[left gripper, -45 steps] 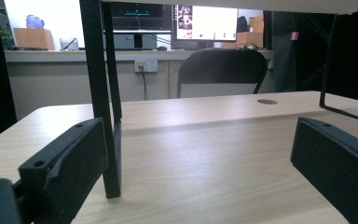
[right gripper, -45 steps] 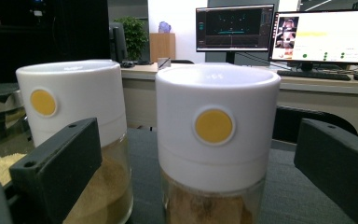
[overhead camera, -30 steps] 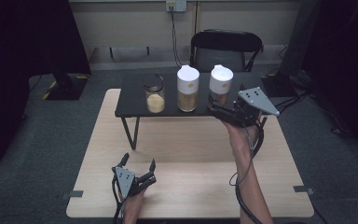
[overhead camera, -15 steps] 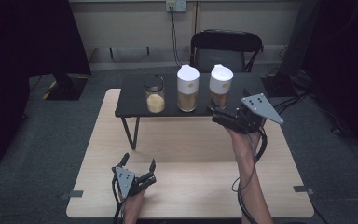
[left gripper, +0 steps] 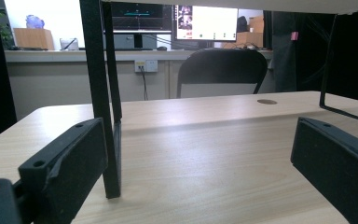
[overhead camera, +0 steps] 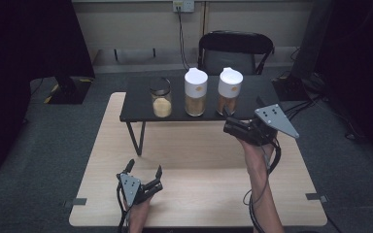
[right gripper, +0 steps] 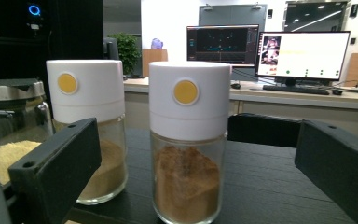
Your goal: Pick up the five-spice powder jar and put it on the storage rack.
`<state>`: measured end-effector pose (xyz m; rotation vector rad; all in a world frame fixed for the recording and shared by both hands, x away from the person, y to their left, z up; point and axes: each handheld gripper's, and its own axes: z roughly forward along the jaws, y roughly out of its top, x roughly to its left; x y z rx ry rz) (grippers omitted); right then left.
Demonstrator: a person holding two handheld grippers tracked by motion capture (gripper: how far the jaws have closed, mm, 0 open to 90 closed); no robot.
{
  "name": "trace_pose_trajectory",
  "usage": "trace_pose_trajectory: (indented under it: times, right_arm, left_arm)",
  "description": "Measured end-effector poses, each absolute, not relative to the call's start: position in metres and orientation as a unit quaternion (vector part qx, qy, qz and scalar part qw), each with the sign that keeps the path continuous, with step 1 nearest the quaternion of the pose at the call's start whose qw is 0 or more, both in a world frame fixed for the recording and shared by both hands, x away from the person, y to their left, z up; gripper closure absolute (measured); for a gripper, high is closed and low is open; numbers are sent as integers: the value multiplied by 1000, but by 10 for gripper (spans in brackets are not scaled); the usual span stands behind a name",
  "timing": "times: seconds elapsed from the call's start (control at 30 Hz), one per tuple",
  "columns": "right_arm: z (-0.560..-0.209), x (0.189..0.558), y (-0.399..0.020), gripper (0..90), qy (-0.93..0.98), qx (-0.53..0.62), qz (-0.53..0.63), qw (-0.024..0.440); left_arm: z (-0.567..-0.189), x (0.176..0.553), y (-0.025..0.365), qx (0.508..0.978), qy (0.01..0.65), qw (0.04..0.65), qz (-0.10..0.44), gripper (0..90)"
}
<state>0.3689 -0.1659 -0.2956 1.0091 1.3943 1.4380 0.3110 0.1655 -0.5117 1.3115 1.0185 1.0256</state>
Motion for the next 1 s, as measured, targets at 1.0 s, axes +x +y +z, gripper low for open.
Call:
trace_pose_trajectory:
  times: [1.0]
  right_arm:
    - [-332, 339, -179, 0, 549, 411, 583, 435]
  left_arm:
    - [-512, 311, 165, 556, 432, 561, 435, 32]
